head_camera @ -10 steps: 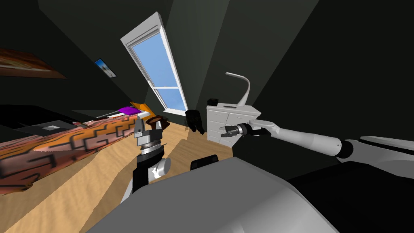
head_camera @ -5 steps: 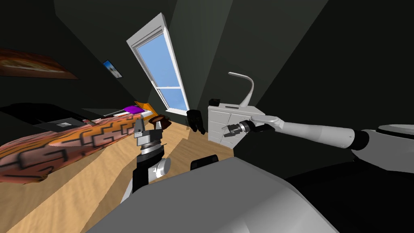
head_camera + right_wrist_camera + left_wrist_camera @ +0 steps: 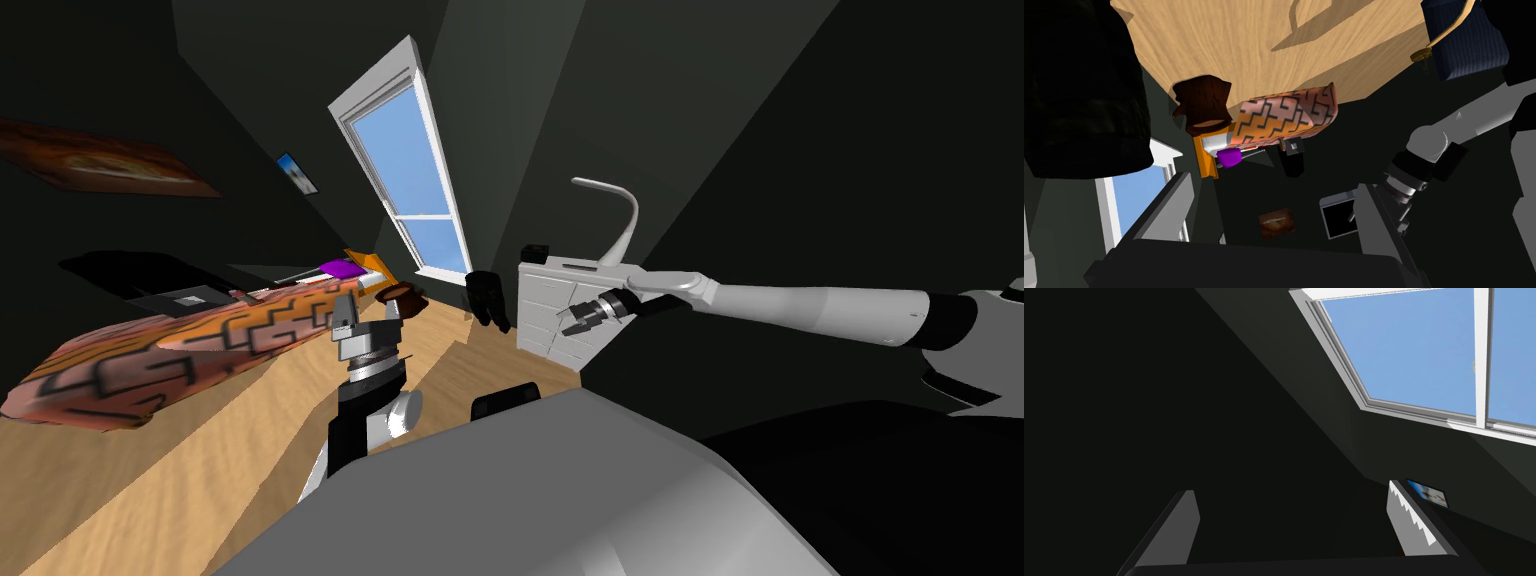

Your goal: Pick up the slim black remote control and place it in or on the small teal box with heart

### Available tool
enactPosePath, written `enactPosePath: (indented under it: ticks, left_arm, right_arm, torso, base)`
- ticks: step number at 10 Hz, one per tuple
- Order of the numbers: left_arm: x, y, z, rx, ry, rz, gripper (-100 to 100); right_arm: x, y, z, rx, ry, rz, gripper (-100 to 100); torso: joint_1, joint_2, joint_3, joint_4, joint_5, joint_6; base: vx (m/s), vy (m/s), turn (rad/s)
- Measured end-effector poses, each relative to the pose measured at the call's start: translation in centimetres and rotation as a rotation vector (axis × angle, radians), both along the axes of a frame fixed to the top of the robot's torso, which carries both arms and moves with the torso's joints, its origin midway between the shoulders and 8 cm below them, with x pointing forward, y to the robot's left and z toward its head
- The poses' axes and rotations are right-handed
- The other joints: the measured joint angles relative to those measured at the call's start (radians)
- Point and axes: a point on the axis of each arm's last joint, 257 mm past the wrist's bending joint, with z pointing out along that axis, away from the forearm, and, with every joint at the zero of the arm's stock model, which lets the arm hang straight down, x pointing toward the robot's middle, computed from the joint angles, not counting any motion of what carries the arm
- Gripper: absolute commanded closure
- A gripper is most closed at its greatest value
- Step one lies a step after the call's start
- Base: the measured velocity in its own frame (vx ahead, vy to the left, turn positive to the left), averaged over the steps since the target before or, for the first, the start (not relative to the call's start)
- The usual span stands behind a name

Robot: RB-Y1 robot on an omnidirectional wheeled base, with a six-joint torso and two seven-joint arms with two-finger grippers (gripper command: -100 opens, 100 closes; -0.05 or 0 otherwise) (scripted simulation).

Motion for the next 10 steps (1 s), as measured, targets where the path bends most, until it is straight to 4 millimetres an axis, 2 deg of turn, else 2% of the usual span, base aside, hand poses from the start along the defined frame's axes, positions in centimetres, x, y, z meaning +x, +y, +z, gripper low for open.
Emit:
enactPosePath:
  ticks: [3,10]
  left_arm:
    - [0.0,0.0,0.0,0.0,0.0,0.0,0]
    - [0.0,0.0,0.0,0.0,0.0,0.0,0]
  right_arm:
    - [0.2,-2.6,0.0,-0.101,0.02,-0.003,-100]
    - [0.6,-8.3,2.5,-0.341,0.061,-0.023,-100]
  torso:
    - [0.0,0.0,0.0,0.0,0.0,0.0]
    - [0.0,0.0,0.0,0.0,0.0,0.001]
  base:
    - [0.031,-0.008,0.061]
    - [0.033,-0.014,0.069]
